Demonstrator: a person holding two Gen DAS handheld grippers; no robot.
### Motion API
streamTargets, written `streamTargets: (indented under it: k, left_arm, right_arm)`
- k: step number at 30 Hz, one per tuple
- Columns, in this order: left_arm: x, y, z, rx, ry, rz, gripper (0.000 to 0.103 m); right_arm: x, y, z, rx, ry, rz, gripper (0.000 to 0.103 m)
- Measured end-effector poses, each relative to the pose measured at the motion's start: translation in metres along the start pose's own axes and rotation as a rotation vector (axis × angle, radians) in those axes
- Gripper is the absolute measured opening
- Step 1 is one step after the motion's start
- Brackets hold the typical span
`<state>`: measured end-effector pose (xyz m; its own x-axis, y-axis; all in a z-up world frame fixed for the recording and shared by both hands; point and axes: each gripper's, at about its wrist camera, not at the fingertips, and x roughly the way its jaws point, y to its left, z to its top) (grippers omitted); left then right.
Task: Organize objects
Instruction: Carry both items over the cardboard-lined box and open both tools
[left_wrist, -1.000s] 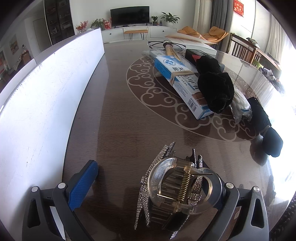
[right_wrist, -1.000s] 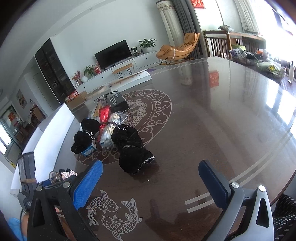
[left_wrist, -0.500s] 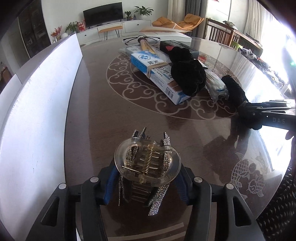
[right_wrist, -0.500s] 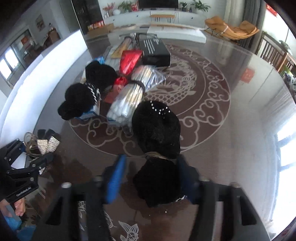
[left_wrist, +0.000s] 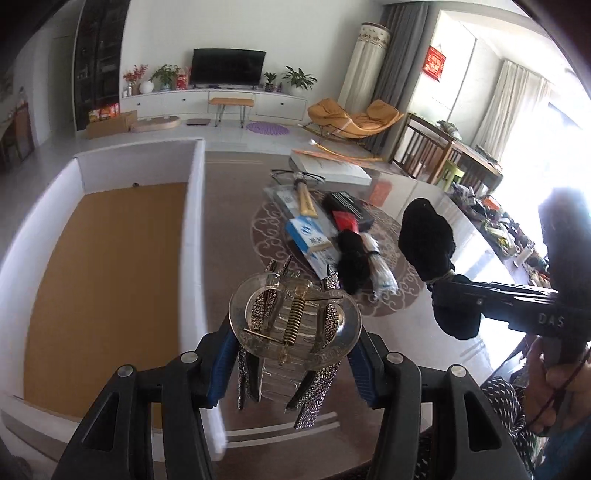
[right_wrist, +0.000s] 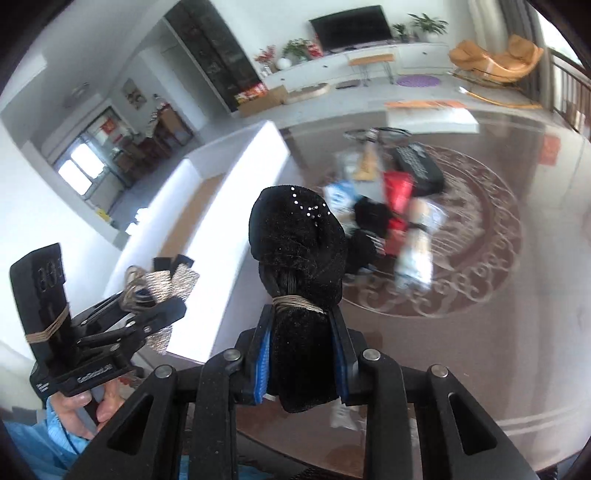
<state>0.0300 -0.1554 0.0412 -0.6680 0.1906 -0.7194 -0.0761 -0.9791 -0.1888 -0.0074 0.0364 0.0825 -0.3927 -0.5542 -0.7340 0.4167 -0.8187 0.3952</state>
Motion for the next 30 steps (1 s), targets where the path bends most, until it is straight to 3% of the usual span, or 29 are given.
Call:
streamTargets:
  k: [4,8,10,11,12,14,15,18,22,25,27,30]
  left_arm:
    - [-0.020,0.069,0.015,-0.052,-0.027,0.201,0.054]
    - [-0.006,0.135,0.014,-0.137,0.018,0.348,0.054]
    - [0.008,0.157,0.010,-0.167,0.073,0.460,0.055]
    - [0.014,0.164,0.007,-0.188,0.096,0.509,0.055]
    - [0.018,0.167,0.005,-0.205,0.109,0.524,0.055]
    - [0.018,0.163,-0.001,-0.224,0.099,0.484,0.056]
    - [0.017,0.155,-0.002,-0.223,0.082,0.456,0.057]
    - [0.011,0.111,-0.001,-0.176,0.026,0.337,0.065]
    - [0.008,0.022,-0.004,-0.059,-0.010,0.086,0.097]
    - [0.035,-0.045,-0.018,0.047,0.035,-0.045,0.102]
    - [0.062,-0.082,-0.037,0.097,0.082,-0.051,0.102]
    - [0.113,-0.104,-0.058,0.106,0.144,-0.017,0.102]
  right_arm:
    - [0.023,0.091,0.028,-0.085,-0.020,0.188,0.028]
    - [0.079,0.160,0.046,-0.159,0.045,0.269,0.029]
    - [0.116,0.177,0.050,-0.174,0.129,0.265,0.040]
    - [0.132,0.179,0.049,-0.159,0.174,0.251,0.054]
    - [0.140,0.177,0.048,-0.141,0.193,0.241,0.059]
    - [0.139,0.164,0.043,-0.129,0.163,0.212,0.065]
    - [0.132,0.154,0.040,-0.137,0.132,0.179,0.074]
    - [0.102,0.112,0.021,-0.168,0.031,0.020,0.090]
    - [0.069,0.021,-0.018,-0.101,-0.001,-0.199,0.095]
    - [0.049,-0.054,-0.050,0.005,0.017,-0.376,0.095]
    - [0.040,-0.094,-0.068,0.065,0.027,-0.482,0.095]
    - [0.037,-0.135,-0.087,0.141,0.027,-0.529,0.095]
